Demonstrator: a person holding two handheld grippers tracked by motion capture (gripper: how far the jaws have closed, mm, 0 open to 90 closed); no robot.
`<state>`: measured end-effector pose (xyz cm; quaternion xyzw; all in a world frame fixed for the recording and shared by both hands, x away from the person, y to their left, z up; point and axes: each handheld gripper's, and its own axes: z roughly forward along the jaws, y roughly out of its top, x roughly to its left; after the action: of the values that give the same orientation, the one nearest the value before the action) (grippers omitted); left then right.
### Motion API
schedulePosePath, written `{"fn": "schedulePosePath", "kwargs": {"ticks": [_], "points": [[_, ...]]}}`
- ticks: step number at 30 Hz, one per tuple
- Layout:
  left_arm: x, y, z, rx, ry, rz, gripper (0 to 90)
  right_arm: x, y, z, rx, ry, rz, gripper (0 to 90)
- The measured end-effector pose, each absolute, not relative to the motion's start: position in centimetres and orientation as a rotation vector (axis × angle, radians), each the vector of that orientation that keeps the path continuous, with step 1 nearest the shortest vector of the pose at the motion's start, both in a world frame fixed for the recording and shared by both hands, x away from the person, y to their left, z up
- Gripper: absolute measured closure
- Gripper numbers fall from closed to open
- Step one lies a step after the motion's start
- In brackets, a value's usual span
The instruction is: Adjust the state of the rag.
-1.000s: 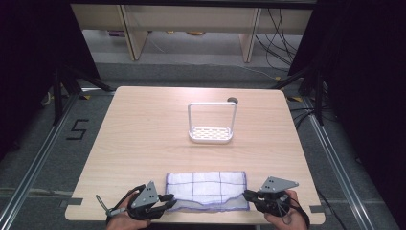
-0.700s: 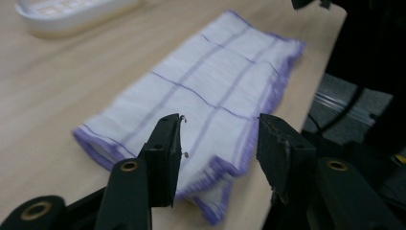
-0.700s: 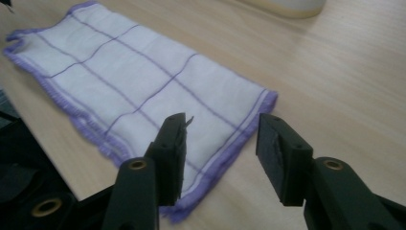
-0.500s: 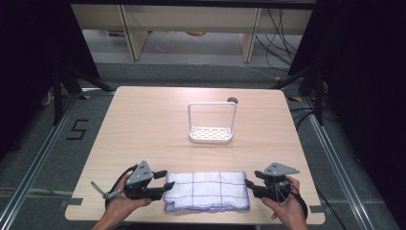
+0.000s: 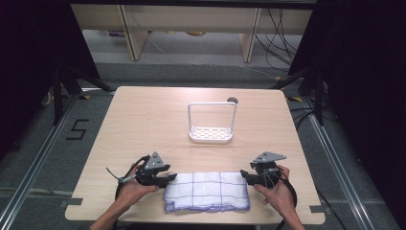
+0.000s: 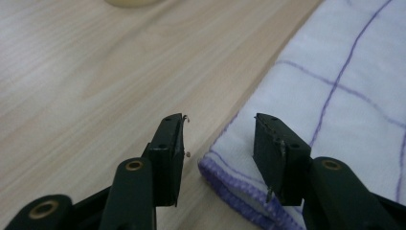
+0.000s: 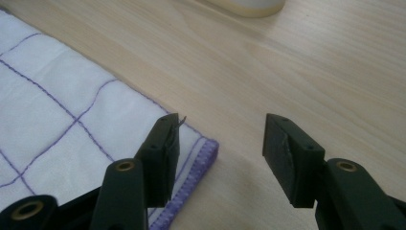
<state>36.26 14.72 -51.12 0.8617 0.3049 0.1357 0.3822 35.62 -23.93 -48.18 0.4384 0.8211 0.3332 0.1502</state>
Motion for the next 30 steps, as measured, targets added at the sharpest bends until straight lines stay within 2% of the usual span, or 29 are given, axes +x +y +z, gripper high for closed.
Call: {"fn": "schedulePosePath", "kwargs": {"ticks": [7,13,16,18,22,25,30], "points": [[35.6,14.4,-51.5,2.219,0.745,0.386,60.0,35.9,-23.7,-49.1,1.24,2.377,0.919,47.6],[35.8,14.7,-51.8,2.179,0.763,0.306,65.8,36.3,-23.1,-49.6,1.239,2.406,0.876,49.2],[35.7,14.7,-51.9,2.164,0.77,0.276,72.2,36.6,-22.9,-49.8,1.228,2.426,0.848,55.8],[35.7,14.7,-51.9,2.161,0.774,0.271,77.5,36.8,-22.8,-49.9,1.203,2.428,0.866,64.9],[35.6,14.7,-51.8,2.17,0.761,0.273,81.5,37.1,-22.6,-49.9,1.227,2.467,0.893,78.6],[35.2,14.6,-51.7,2.179,0.76,0.287,82.8,37.4,-22.3,-49.9,1.171,2.478,0.881,84.0],[34.1,14.9,-51.6,2.203,0.735,0.315,83.6,38.3,-22.0,-49.3,1.15,2.5,0.88,86.3]]}}
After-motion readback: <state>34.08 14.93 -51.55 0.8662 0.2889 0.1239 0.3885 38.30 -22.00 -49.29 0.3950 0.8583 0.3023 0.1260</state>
